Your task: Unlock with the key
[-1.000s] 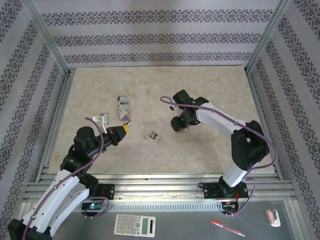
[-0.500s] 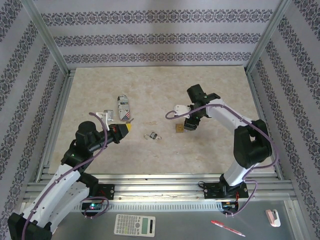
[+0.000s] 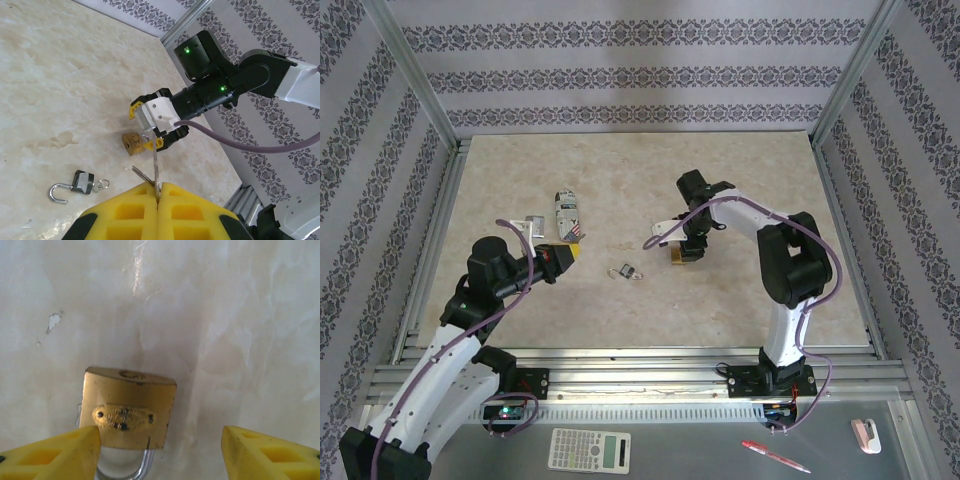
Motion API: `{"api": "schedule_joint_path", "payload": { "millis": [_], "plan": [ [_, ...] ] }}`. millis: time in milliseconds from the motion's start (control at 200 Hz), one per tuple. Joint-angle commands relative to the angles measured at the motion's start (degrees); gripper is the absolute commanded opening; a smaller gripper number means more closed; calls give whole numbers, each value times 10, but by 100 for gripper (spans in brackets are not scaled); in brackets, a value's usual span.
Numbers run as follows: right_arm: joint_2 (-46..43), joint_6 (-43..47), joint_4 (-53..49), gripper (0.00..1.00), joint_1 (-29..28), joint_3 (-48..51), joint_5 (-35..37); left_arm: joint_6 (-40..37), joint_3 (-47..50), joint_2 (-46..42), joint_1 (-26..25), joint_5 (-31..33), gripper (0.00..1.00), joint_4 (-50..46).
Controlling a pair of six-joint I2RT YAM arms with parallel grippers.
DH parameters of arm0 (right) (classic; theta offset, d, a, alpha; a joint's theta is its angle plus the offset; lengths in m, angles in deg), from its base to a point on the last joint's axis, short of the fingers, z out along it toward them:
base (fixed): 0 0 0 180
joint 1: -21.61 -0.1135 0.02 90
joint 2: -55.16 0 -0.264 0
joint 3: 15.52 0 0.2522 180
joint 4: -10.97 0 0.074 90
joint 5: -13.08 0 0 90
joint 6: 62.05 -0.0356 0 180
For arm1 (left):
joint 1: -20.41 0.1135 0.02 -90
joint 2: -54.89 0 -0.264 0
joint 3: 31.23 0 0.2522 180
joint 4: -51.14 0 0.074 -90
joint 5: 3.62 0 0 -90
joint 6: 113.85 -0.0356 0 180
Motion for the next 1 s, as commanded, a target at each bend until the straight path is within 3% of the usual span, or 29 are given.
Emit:
{"api": "schedule_joint_path", "payload": {
  "millis": [0,345,994],
  "plan": [
    [10,16,-21,65,-7,-11,-22,-13,-6,-1,11,-17,0,1],
    [-1,-20,-28,68,-9,8,-25,-5,-1,-2,15,-24,0,11],
    [57,-58,-52,74,-14,-27,-25,-4,1,1,20,-29,0,18]
  ]
}}
